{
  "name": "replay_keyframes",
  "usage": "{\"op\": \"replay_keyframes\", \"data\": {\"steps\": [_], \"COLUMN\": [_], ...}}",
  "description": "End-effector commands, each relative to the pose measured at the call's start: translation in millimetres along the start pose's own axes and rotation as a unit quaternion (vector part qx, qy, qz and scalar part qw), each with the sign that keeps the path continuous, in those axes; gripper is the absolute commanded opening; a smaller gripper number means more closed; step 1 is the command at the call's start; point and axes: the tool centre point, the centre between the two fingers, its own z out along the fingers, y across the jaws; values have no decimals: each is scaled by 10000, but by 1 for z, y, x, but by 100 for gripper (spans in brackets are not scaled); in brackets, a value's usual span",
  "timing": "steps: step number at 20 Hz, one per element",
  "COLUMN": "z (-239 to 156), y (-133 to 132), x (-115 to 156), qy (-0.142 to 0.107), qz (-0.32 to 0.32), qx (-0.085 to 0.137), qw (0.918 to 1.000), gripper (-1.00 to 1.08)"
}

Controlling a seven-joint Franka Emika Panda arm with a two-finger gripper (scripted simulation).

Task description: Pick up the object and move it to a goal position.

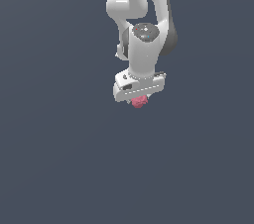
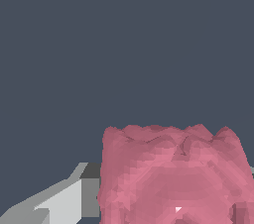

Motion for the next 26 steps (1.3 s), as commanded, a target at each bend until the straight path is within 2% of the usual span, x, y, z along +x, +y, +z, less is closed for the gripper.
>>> {"op": "replay_keyframes", "data": {"steps": [1, 17, 26], "z": [-27, -185, -237], "y": [-2, -10, -12], "x": [5, 42, 57], "qy": [-2, -4, -5], "qz": [-1, -1, 1], "qx": [2, 3, 2], "qw": [10000, 10000, 10000], "gripper": [-100, -100, -100]}}
